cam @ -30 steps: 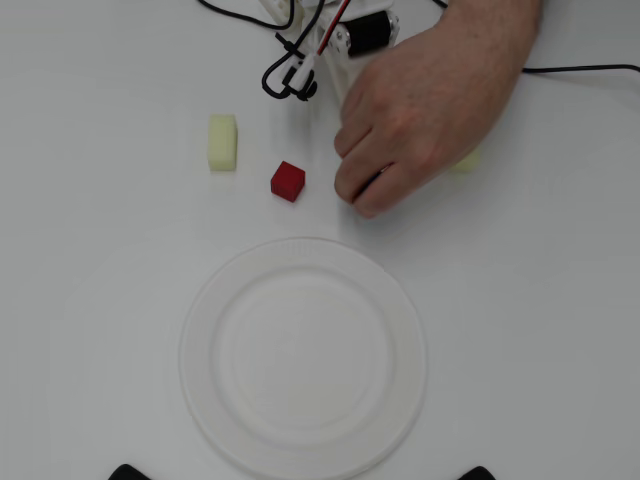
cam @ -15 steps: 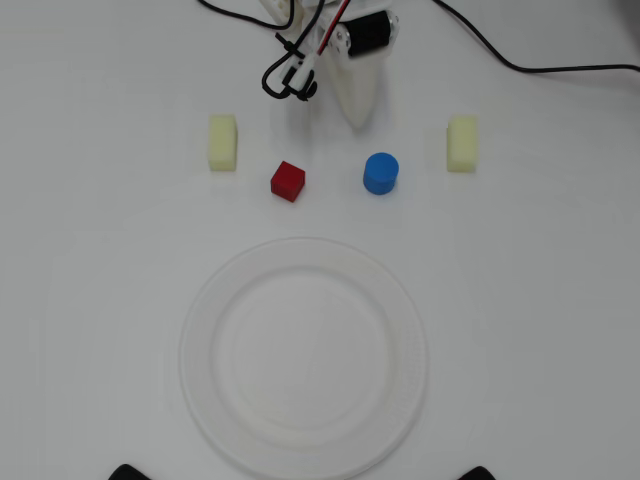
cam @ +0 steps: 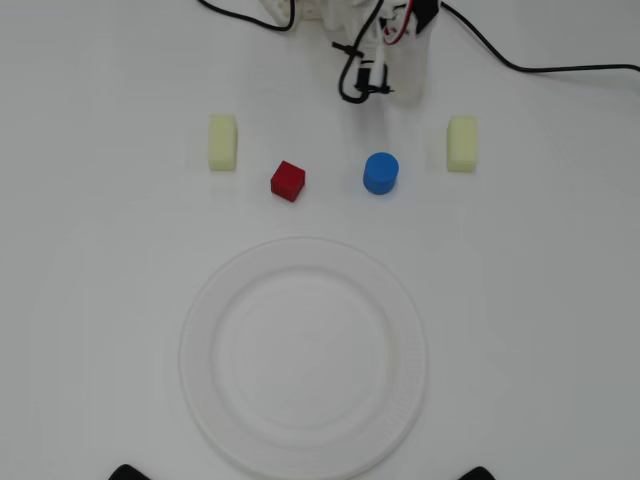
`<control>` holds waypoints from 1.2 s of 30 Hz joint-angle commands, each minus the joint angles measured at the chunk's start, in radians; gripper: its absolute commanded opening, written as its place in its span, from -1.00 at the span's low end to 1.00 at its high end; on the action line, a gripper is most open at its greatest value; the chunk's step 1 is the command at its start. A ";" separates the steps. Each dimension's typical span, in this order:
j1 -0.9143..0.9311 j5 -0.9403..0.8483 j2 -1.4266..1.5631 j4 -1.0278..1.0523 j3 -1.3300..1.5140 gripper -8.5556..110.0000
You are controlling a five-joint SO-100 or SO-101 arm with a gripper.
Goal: Grasp a blue block and put it in the dish.
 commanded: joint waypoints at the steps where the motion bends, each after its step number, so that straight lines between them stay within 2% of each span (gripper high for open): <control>1: -0.003 -0.089 0.206 0.035 0.114 -0.85; 2: 0.077 -0.170 0.206 0.035 0.110 -0.85; 4: 0.160 -0.181 0.184 -0.018 0.095 -0.85; 9: 0.491 0.038 0.172 -0.164 -0.040 -0.86; 12: 0.442 0.018 0.011 -0.169 -0.127 -0.86; 15: 0.460 0.078 -0.394 -0.201 -0.319 -0.86; 18: 0.512 0.087 -0.810 -0.120 -0.592 -0.86; 22: 0.500 0.066 -1.173 -0.044 -0.819 -0.86; 27: 0.476 0.132 -1.246 -0.064 -0.882 -0.79; 31: 0.480 0.149 -1.104 -0.074 -0.888 -0.39; 36: 0.431 0.166 -1.089 -0.061 -0.954 -0.28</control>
